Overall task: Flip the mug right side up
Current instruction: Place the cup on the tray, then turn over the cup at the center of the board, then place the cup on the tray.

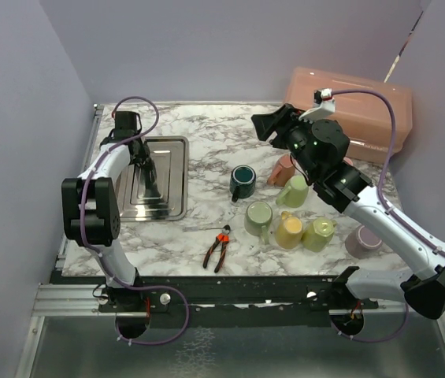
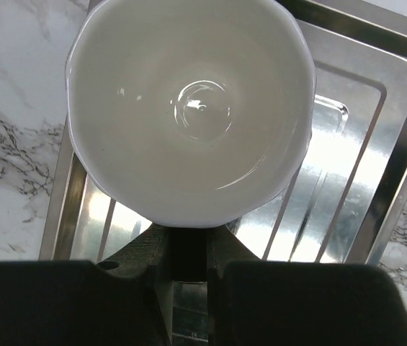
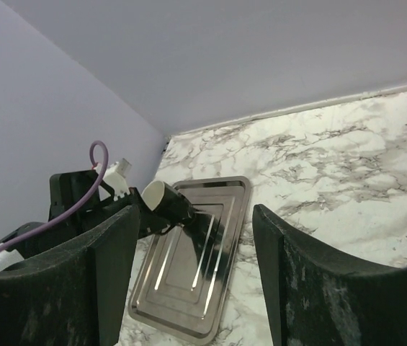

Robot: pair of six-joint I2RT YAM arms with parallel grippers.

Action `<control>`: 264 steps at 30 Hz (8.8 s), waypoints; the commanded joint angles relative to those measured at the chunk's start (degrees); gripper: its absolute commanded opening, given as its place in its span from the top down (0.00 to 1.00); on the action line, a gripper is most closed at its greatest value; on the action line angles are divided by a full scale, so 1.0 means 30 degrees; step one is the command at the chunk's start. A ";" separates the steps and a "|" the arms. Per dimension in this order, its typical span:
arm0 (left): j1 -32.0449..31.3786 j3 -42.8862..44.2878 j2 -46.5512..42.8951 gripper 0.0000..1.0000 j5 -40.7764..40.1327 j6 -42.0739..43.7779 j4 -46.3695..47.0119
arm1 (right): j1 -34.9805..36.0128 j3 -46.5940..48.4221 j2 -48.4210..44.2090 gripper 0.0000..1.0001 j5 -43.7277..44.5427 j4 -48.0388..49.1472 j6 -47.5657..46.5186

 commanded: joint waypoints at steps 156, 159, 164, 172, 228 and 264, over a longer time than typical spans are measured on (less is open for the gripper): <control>-0.3935 -0.3338 -0.6524 0.12 0.0675 -0.2114 -0.0402 | 0.1949 0.5567 1.4705 0.66 0.1468 -1.0483 -0.1575; -0.3935 -0.3319 -0.6506 0.12 0.0756 -0.2128 -0.0403 | 0.1875 0.5758 1.4906 0.71 0.1562 -1.0595 -0.1573; -0.3942 -0.3287 -0.6495 0.01 0.1026 -0.2573 -0.0402 | 0.1773 0.5938 1.5027 0.94 0.1874 -1.0248 -0.1715; -0.3935 -0.3141 -0.6408 0.01 0.2299 -0.2784 -0.0381 | 0.1128 0.5057 1.3665 0.99 0.0153 -0.7125 -0.2423; -0.5524 -1.0281 -0.1089 0.72 1.2140 -2.7757 2.8284 | -0.3389 0.0051 1.0260 0.99 -1.5551 0.8248 1.0812; -0.1662 0.0225 -0.2761 1.00 0.7303 -0.3357 0.3419 | -0.4489 -0.0669 0.7344 0.40 -1.1121 0.3382 0.5647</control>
